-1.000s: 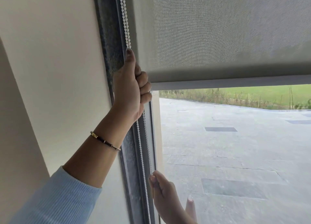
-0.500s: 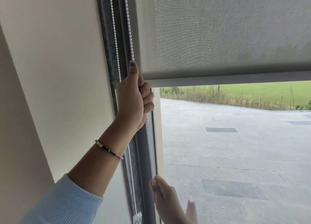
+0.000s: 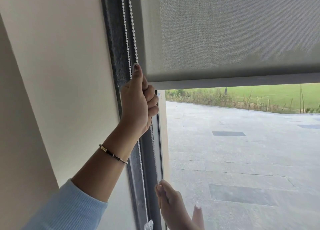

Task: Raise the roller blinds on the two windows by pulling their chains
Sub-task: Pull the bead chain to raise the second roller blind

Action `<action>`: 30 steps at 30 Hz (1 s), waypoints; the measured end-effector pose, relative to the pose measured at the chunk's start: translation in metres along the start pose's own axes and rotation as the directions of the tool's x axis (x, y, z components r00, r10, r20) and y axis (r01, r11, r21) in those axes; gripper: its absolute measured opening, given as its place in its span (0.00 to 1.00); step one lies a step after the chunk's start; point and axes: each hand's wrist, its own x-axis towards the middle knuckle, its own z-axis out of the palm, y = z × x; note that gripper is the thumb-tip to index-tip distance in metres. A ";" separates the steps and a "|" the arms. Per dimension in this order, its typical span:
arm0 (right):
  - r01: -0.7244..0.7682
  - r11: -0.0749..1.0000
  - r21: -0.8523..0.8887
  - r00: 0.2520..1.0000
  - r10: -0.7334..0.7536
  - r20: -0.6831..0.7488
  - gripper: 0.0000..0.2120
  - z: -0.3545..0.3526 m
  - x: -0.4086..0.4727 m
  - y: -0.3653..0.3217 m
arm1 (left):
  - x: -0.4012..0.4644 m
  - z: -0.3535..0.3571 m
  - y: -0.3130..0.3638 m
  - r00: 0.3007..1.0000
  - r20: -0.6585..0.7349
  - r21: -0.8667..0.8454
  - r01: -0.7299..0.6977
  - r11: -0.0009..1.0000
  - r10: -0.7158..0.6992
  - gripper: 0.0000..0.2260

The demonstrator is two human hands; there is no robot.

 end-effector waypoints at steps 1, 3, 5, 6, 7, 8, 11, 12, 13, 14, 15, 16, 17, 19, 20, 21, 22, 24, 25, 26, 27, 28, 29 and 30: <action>-0.005 1.000 -0.002 1.000 0.005 0.002 0.15 0.000 0.000 0.000 | 0.000 0.001 0.000 1.000 -0.007 0.003 0.005 1.000 -0.005 0.24; -0.014 1.000 -0.010 1.000 0.014 0.008 0.17 0.001 0.000 0.001 | 0.000 0.002 0.000 1.000 -0.020 0.006 0.013 1.000 -0.013 0.25; -0.007 1.000 -0.018 1.000 0.007 0.009 0.19 0.001 0.000 0.001 | 0.000 0.003 0.000 1.000 -0.016 0.010 0.011 1.000 -0.011 0.24; -0.002 1.000 -0.021 1.000 0.002 0.006 0.19 0.000 -0.001 0.000 | 0.000 0.003 0.000 1.000 -0.011 0.011 0.010 1.000 -0.010 0.24; 0.004 1.000 -0.028 1.000 -0.004 0.003 0.18 -0.001 -0.001 -0.001 | -0.001 0.004 0.000 1.000 -0.009 0.009 0.011 1.000 -0.011 0.24; 0.008 0.999 -0.040 1.000 -0.008 0.003 0.17 -0.003 -0.001 -0.002 | -0.001 0.003 0.000 1.000 -0.009 0.005 0.012 1.000 -0.012 0.24; 0.006 0.998 -0.059 1.000 -0.005 0.014 0.17 -0.005 -0.002 -0.004 | -0.003 0.002 -0.001 1.000 0.001 -0.005 0.001 1.000 -0.001 0.24; 0.003 0.998 -0.060 1.000 -0.002 0.018 0.17 -0.005 -0.003 -0.006 | -0.003 0.002 -0.001 1.000 0.009 -0.007 -0.001 1.000 0.001 0.24; 0.000 0.998 -0.059 1.000 0.001 0.020 0.17 -0.006 -0.003 -0.007 | -0.003 0.002 -0.001 1.000 0.014 -0.010 0.002 1.000 -0.002 0.24; -0.002 0.998 -0.058 1.000 0.003 0.020 0.16 -0.006 -0.004 -0.008 | -0.003 0.003 -0.002 1.000 0.014 -0.015 0.007 1.000 -0.007 0.24; -0.004 0.998 -0.057 1.000 0.006 0.020 0.15 -0.006 -0.005 -0.010 | -0.002 0.003 -0.002 1.000 0.016 -0.017 0.010 1.000 -0.010 0.24; -0.007 0.999 -0.054 1.000 0.008 0.020 0.15 -0.006 -0.006 -0.011 | -0.001 0.002 -0.001 1.000 0.021 -0.015 0.011 1.000 -0.011 0.24; -0.013 0.999 -0.047 1.000 0.014 0.019 0.15 -0.007 -0.006 -0.013 | 0.001 0.002 -0.001 1.000 0.030 -0.010 0.011 1.000 -0.011 0.24; -0.042 0.999 -0.014 0.999 0.042 0.012 0.14 -0.008 -0.007 -0.015 | 0.006 0.001 0.001 0.999 0.052 -0.002 0.015 1.000 -0.015 0.24; -0.063 0.998 0.008 0.998 0.063 0.014 0.15 -0.009 -0.006 -0.016 | 0.008 0.001 0.002 0.998 0.064 -0.001 0.017 1.000 -0.017 0.24; -0.084 0.996 0.031 0.996 0.083 0.021 0.15 -0.011 -0.006 -0.017 | 0.011 0.001 0.002 0.997 0.074 -0.002 0.019 1.000 -0.019 0.24; -0.100 0.994 0.047 0.995 0.099 0.030 0.16 -0.012 -0.006 -0.018 | 0.013 0.001 0.003 0.996 0.082 0.000 0.021 1.000 -0.021 0.24; -0.119 0.992 0.053 0.992 0.117 0.040 0.14 -0.017 -0.006 -0.021 | 0.018 0.001 0.002 0.995 0.094 0.014 0.030 0.999 -0.031 0.23; -0.121 0.991 0.054 0.992 0.119 0.041 0.14 -0.019 -0.006 -0.022 | 0.019 0.001 0.000 0.994 0.102 0.016 0.036 0.999 -0.038 0.22; -0.116 0.992 0.050 0.993 0.114 0.040 0.13 -0.021 -0.005 -0.024 | 0.020 0.001 -0.003 0.993 0.111 0.018 0.042 0.999 -0.044 0.22; -0.109 0.993 0.041 0.993 0.108 0.041 0.13 -0.023 -0.005 -0.025 | 0.020 0.001 -0.006 0.992 0.117 0.027 0.047 0.999 -0.050 0.22; -0.103 0.994 0.033 0.994 0.101 0.042 0.13 -0.025 -0.004 -0.027 | 0.019 0.002 -0.009 0.992 0.117 0.037 0.049 0.998 -0.053 0.22; -0.102 0.994 0.028 0.994 0.101 0.045 0.13 -0.027 -0.004 -0.028 | 0.018 0.002 -0.011 0.993 0.109 0.049 0.050 0.998 -0.055 0.22; -0.102 0.995 0.018 0.994 0.101 0.043 0.13 -0.028 -0.003 -0.030 | 0.017 0.003 -0.013 0.993 0.102 0.056 0.050 0.997 -0.056 0.22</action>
